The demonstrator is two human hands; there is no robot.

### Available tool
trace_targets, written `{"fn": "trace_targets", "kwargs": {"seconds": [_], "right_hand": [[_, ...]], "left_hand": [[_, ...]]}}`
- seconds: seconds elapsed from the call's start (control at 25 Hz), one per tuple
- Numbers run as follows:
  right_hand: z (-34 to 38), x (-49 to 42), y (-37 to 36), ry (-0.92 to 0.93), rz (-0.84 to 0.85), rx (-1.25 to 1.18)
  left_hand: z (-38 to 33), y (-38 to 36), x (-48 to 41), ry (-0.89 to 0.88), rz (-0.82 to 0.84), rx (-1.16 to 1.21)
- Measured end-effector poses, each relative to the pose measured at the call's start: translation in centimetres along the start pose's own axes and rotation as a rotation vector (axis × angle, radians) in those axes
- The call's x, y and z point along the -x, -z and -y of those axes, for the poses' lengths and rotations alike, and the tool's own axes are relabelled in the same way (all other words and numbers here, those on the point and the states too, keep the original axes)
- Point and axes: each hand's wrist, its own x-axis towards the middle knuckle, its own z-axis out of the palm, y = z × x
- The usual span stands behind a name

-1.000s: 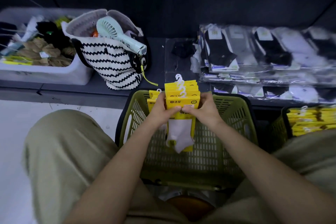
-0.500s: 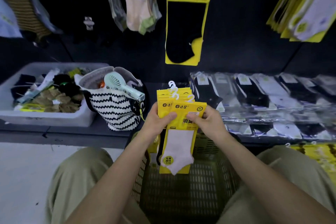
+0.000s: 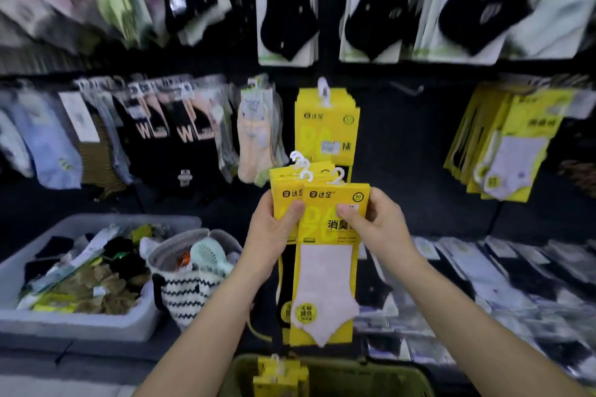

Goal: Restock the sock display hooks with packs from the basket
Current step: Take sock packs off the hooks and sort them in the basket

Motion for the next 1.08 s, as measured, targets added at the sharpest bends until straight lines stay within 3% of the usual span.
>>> {"fn": "trace_targets", "kwargs": {"seconds": [0.16, 0.4, 0.6, 1.08], "right_hand": [[3.9, -4.0, 0.9, 0.038, -0.075, -0.045], [6.4, -9.0, -0.4, 0.020, -0.155, 0.057], [5.6, -11.3, -1.8, -0.013, -0.212, 0.097], [4.8, -12.9, -2.2, -0.102, -0.144, 0.217]], "left_hand": [[-4.1, 0.3, -3.3, -0.110, -0.135, 0.026], [-6.3, 3.3, -6.3, -0.120, -0.235, -0.014], [-5.9, 4.5, -7.2, -0.118, -0.257, -0.062], [-6.0, 5.1, -6.8, -0.081, -0.202, -0.069]]}}
